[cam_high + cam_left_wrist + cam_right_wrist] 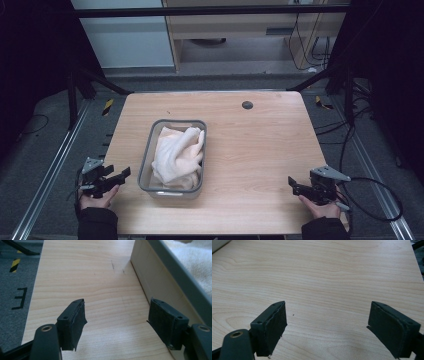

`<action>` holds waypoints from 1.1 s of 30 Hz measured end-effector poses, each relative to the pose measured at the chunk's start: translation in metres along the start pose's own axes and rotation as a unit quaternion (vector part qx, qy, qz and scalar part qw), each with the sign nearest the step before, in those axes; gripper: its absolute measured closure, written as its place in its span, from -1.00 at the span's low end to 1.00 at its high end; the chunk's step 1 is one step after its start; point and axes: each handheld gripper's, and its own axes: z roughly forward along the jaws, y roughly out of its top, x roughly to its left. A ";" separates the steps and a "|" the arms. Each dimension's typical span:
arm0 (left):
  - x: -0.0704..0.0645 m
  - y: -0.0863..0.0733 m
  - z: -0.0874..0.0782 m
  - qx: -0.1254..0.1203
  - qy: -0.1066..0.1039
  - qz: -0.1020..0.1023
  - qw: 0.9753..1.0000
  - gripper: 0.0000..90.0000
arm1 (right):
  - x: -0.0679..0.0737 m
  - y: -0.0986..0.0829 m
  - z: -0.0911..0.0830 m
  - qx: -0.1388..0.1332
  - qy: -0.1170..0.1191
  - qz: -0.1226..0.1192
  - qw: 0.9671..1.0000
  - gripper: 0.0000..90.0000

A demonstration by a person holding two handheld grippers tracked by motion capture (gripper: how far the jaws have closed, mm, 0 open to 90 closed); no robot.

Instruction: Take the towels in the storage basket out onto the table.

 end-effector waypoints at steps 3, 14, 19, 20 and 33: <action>-0.002 0.003 -0.002 -0.003 -0.002 0.001 1.000 -0.35 | 0.000 0.000 0.000 0.002 0.000 -0.001 1.000 -0.68; -0.009 0.015 -0.014 -0.014 -0.011 0.006 1.000 -0.35 | 0.004 -0.001 0.002 0.014 0.008 -0.014 1.000 -0.71; -0.011 0.021 -0.019 -0.020 -0.018 0.007 1.000 -0.35 | 0.004 -0.001 0.002 0.011 0.008 -0.014 1.000 -0.71; -0.012 0.022 -0.020 -0.020 -0.021 0.007 1.000 -0.35 | 0.004 -0.001 0.002 0.011 0.008 -0.015 1.000 -0.71; -0.023 0.035 -0.027 -0.019 -0.042 0.016 0.999 -0.32 | 0.004 -0.002 0.002 0.013 0.007 -0.019 1.000 -0.74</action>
